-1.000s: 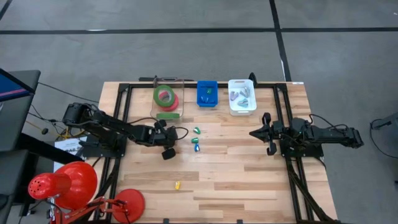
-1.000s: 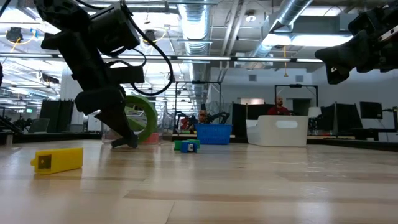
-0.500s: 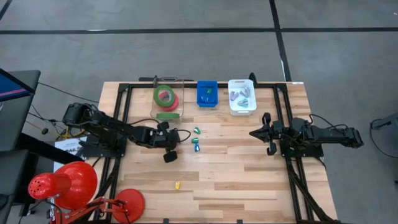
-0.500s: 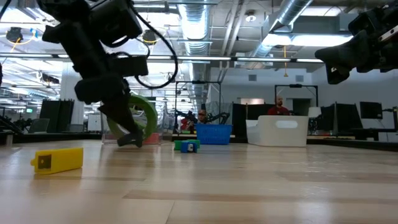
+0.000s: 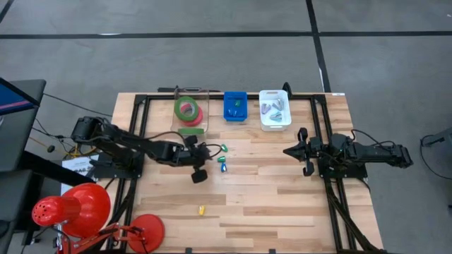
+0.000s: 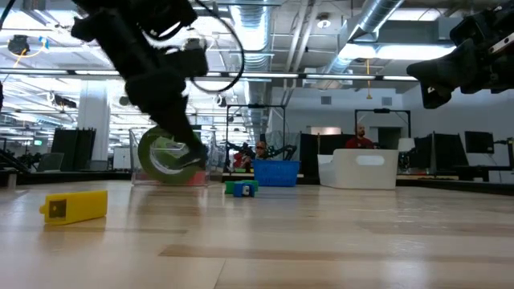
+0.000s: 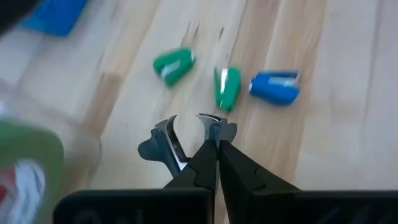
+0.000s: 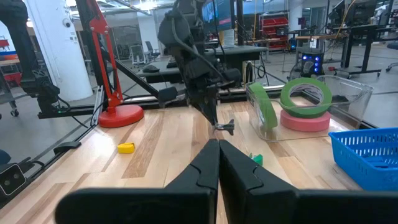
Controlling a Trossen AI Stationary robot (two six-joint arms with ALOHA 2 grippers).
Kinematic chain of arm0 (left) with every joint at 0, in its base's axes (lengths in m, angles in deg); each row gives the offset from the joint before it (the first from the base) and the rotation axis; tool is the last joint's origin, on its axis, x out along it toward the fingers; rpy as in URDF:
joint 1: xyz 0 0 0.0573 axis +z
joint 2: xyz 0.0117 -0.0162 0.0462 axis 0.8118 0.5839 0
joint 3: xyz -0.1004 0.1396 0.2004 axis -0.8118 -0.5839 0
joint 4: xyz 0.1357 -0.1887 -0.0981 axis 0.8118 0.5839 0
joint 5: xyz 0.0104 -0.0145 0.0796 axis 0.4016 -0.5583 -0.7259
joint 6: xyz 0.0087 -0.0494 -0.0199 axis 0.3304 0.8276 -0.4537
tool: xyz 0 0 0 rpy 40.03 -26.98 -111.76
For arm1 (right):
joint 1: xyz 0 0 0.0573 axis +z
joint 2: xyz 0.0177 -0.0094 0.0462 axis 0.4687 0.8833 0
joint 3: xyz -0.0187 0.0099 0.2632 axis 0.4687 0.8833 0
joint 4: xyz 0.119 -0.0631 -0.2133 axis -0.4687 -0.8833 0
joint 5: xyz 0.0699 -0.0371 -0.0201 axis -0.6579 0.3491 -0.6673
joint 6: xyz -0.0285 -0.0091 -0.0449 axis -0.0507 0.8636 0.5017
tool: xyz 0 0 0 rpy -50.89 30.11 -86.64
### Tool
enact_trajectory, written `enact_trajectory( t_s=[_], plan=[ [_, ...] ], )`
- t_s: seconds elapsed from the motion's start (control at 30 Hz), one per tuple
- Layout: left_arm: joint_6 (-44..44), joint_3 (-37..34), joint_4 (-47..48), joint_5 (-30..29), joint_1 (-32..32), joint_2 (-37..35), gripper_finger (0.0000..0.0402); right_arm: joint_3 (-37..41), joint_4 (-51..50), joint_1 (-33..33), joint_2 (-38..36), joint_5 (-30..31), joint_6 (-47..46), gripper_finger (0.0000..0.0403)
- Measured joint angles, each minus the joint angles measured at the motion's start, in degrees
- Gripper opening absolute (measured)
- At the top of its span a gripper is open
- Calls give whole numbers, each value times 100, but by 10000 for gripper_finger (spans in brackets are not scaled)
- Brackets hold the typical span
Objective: Pick and place Stapler, Stapler remover, tape
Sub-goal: Put the black stapler remover into the white bin
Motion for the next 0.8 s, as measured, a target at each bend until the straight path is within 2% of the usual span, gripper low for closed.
enact_trajectory(
  t_s=[0.17, 0.5, 0.8],
  plan=[
    [-663, 462, -51, -7, 52, 0, 3, 0, 1, -1, 1, -1, 2, 0],
    [-1403, 1509, -75, -11, 516, 0, 3, 0, 0, -1, 2, -1, 1, 0],
    [-1537, 2411, -82, 242, 948, 0, 3, 0, 0, -1, 0, -2, 2, 0]
  ],
)
